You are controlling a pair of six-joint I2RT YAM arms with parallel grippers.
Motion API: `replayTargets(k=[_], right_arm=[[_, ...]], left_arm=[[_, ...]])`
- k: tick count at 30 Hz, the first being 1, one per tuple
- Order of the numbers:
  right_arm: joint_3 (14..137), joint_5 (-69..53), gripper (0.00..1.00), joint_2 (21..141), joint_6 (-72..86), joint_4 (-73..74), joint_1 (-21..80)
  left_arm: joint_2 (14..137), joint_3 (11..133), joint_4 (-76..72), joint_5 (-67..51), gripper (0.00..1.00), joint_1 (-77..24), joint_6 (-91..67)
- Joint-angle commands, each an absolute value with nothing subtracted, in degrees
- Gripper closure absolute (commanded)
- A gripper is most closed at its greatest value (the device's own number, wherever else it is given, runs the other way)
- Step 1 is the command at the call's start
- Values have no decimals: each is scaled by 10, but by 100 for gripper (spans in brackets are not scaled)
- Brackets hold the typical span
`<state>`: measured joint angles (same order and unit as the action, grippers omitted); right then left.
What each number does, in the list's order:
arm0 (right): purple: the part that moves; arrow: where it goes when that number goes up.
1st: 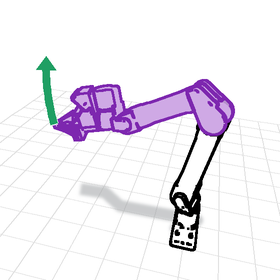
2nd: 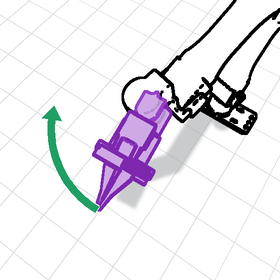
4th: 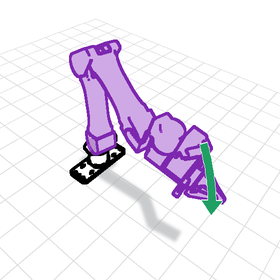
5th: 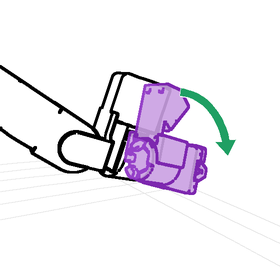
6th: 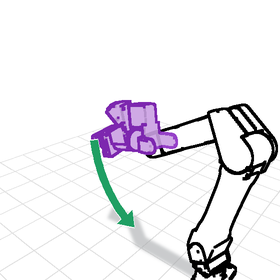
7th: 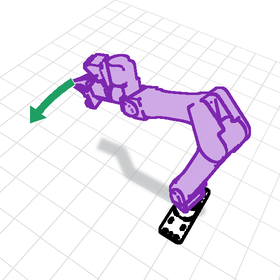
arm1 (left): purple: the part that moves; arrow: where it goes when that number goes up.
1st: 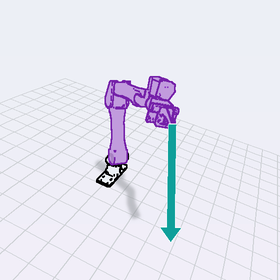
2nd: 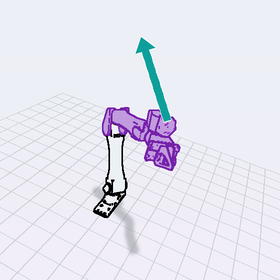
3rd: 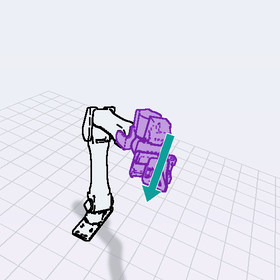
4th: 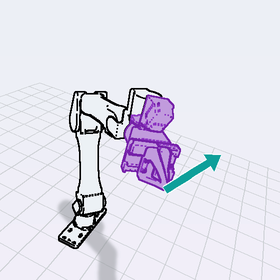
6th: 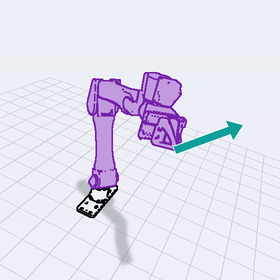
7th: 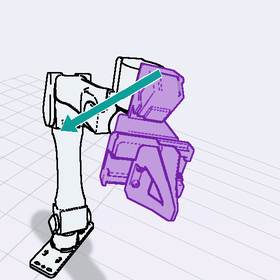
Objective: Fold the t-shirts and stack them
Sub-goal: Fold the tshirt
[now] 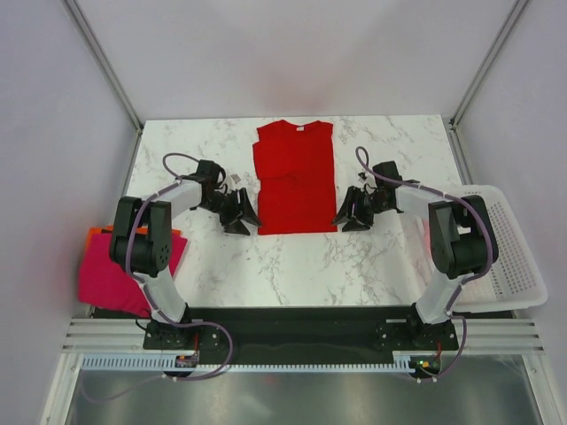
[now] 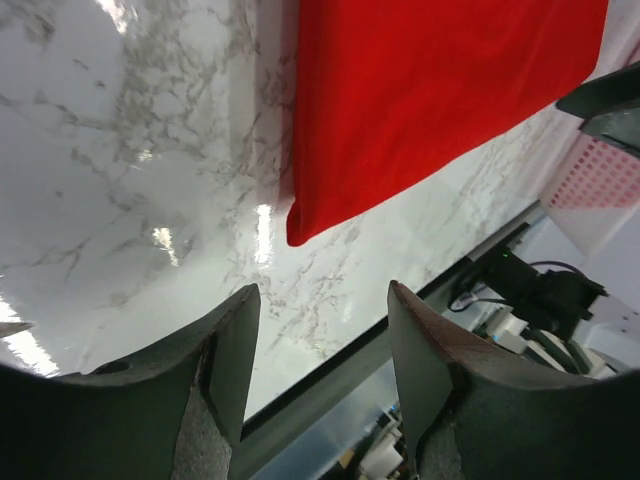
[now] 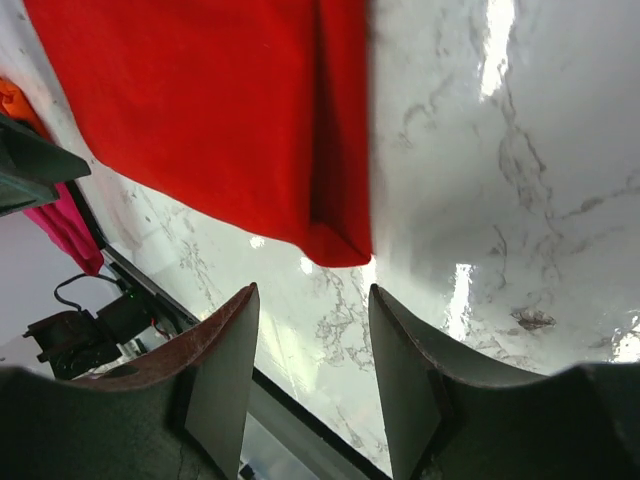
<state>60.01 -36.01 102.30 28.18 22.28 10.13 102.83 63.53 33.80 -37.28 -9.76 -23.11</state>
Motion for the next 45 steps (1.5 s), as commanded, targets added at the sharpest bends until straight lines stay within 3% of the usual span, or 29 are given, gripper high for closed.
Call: replayTargets(k=[1,14,22,30,37,41,44,45], right_arm=[[585,-386,44,1026,305,197,103],[579,-377,47,1066,334,166,103],[577,-376,47,1081,343,156,103],[577,-366,50,1097,359,156,103],[567,-365,55,1099,366,155,102],[557,-368,67,1100,375,142,101],[549,-378,86,1100,382,127,103],[550,-379,98,1100,382,126,102]], left_arm=[[1038,636,285,-465,39,-98,-287],[1099,674,298,-448,44,-98,-284],[1099,676,322,-422,41,-99,-264],[1139,705,332,-408,47,-114,-252],[1158,719,350,-406,61,-127,-246],[1158,710,352,-396,71,-133,-244],[1155,715,352,-392,89,-134,-246],[1153,716,352,-391,93,-134,-245]])
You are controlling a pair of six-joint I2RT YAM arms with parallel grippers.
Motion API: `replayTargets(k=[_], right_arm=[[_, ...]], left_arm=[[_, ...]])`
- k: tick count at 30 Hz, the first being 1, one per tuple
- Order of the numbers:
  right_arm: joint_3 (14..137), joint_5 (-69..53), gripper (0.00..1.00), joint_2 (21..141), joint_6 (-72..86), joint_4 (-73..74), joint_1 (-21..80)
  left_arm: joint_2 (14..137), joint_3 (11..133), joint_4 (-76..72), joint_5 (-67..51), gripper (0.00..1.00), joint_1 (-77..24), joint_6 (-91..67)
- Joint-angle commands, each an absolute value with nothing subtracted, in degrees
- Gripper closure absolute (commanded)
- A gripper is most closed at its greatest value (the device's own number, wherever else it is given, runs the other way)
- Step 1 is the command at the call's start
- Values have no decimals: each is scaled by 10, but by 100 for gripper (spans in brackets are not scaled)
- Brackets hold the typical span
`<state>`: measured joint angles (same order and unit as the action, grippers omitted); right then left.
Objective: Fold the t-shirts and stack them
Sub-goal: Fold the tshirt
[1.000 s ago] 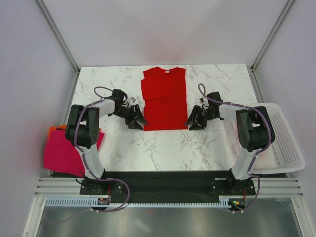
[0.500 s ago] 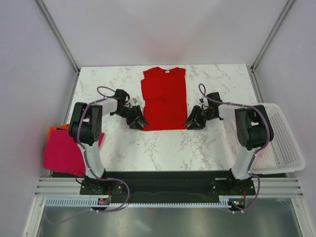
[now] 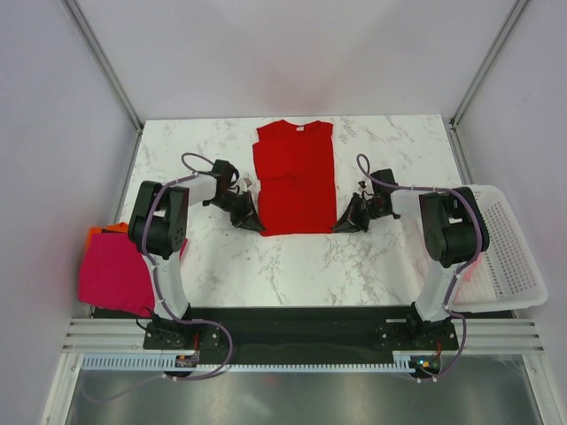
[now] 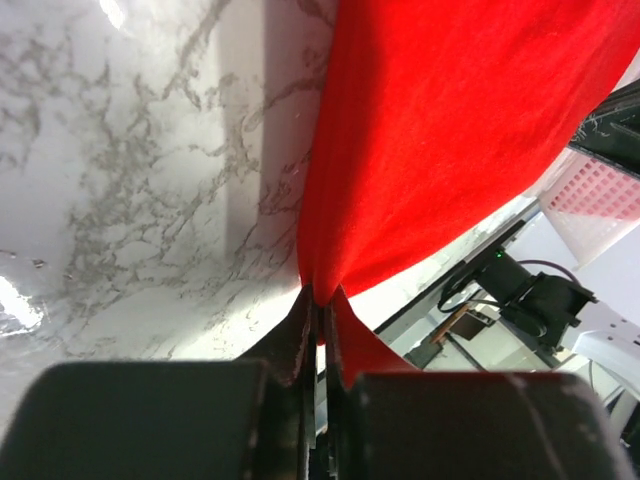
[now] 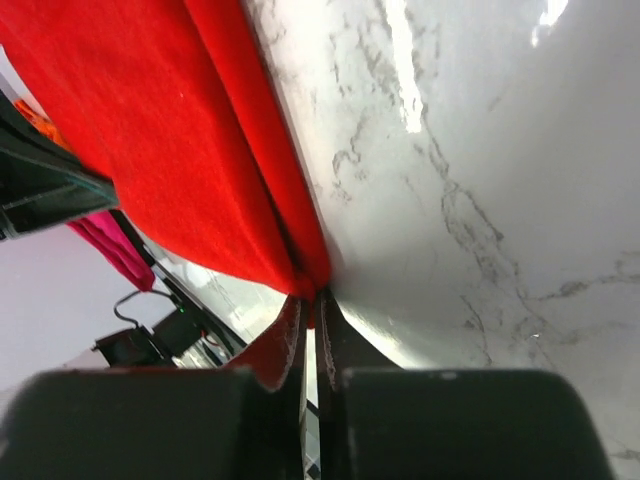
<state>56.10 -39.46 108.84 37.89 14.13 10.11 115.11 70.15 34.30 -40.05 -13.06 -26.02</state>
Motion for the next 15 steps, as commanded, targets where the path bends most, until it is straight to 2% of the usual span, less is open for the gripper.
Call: replayTargets(k=[1,15], right_arm=[[550,-381,100,1094,381,127,103],[448,-427,100,923,394,146,95]], left_arm=[[1151,722,357,-391,98,-134,-244],[1021,665,394,-380,98,-134,-184]])
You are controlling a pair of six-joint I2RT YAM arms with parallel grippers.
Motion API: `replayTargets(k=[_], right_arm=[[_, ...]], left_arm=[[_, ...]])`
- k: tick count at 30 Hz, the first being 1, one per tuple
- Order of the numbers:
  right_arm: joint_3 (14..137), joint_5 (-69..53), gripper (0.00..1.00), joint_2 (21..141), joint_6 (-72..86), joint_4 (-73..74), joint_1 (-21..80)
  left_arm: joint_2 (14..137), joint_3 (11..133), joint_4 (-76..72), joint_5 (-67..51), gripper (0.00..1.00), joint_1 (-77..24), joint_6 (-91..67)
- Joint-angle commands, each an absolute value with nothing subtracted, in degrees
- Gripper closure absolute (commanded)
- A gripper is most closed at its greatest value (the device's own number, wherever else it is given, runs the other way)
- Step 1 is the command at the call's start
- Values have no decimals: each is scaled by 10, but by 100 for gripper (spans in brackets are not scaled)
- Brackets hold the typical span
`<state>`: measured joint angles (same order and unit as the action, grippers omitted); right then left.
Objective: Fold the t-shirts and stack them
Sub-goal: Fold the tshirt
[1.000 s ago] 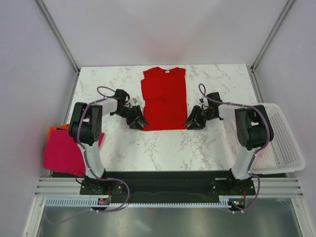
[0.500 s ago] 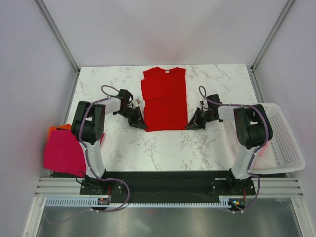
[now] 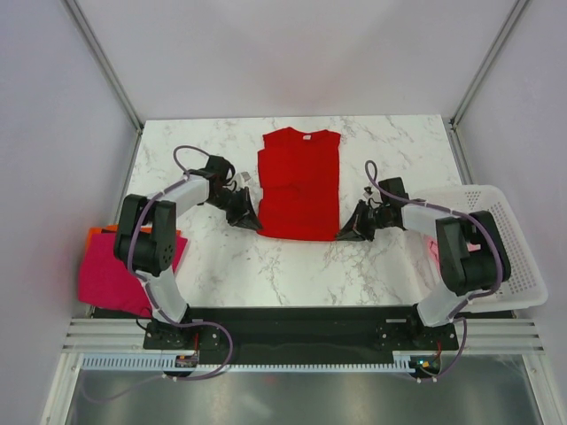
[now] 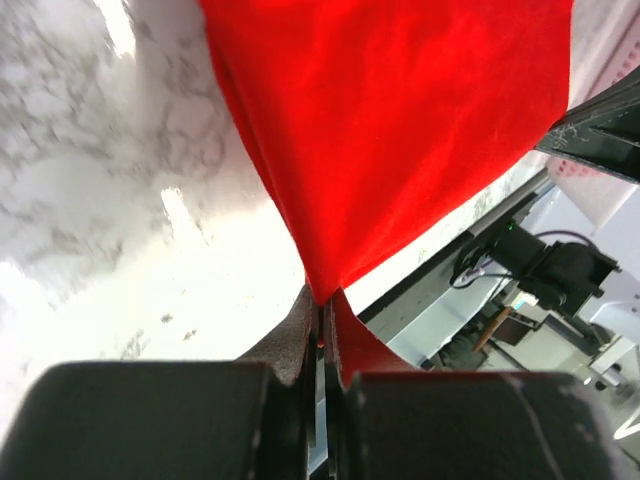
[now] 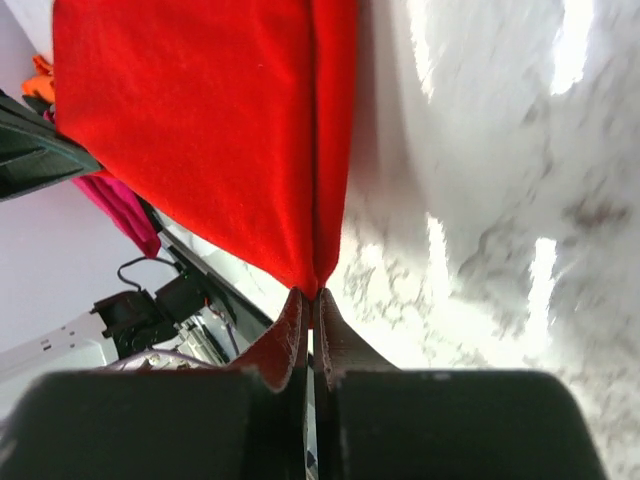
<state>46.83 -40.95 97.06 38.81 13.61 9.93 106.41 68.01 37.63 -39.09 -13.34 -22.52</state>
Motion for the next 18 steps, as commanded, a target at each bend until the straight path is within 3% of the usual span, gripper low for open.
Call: replayTargets(k=[1,10,18], right_arm=[[444,-428,100,899,393,149,94],[443,-435,100,805,373,173,85],[539,-418,100,876,364,157,78]], left_arm=[[1005,658,395,-380,98,-135,-181],[950,652,398,-374,98,-152,-161],[1029,796,393,-346,98,-151,-129]])
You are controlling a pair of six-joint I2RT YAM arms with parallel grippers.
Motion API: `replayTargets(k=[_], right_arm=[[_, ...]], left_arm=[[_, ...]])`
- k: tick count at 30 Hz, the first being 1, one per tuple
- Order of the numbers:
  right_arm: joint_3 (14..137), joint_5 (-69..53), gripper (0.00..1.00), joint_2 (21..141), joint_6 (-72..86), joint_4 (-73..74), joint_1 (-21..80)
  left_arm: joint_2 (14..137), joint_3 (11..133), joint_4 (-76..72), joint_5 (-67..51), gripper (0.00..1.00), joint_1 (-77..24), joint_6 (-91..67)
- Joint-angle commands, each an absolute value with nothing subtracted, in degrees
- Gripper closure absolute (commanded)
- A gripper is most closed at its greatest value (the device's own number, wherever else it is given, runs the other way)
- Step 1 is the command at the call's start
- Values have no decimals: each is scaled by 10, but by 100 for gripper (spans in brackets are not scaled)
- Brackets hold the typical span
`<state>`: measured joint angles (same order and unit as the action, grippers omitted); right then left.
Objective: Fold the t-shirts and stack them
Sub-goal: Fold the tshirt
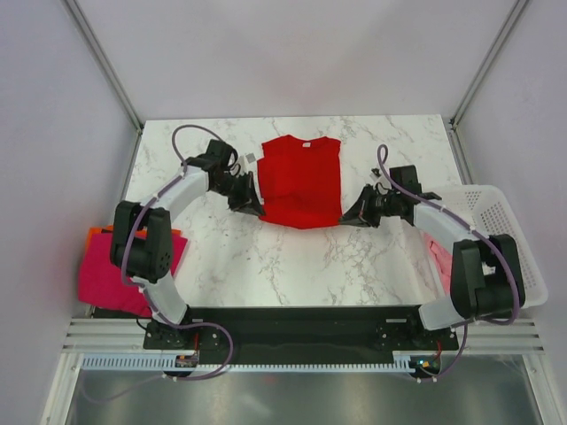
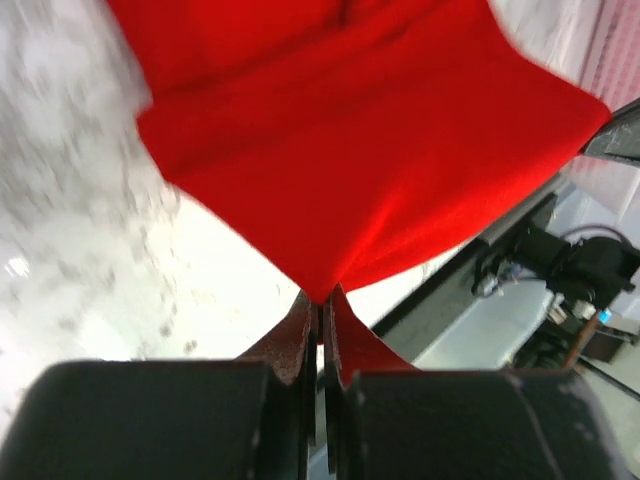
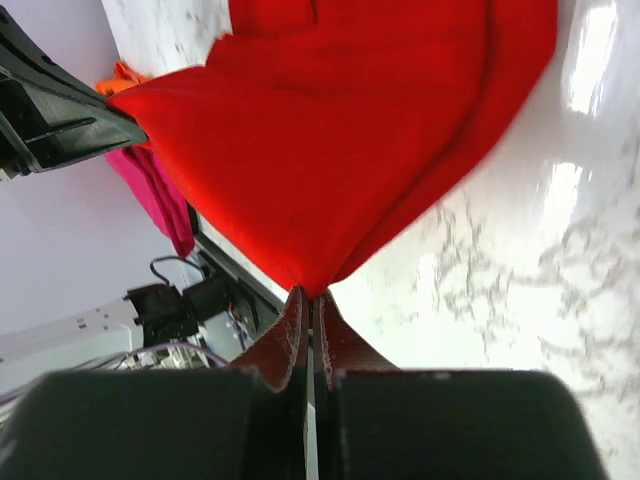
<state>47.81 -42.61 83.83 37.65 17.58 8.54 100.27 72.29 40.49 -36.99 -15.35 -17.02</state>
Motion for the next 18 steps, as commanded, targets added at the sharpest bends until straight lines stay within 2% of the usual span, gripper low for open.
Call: replayTargets(k=[1,8,13,18], right_arm=[[558,-417,100,892,358,156,75],[795,-403,100,1076,319,145,63],[959,-389,100,1196,308,119,57],[1076,-377,100,1315,318,54,57]], left_arm=[[1041,811,393,-341,98,-148,-128],[1156,971,389,-314,98,-134,-98],[1285,1140,379,-303,97,-131,-76],[1398,1313,346,-275,86,-130,-62]])
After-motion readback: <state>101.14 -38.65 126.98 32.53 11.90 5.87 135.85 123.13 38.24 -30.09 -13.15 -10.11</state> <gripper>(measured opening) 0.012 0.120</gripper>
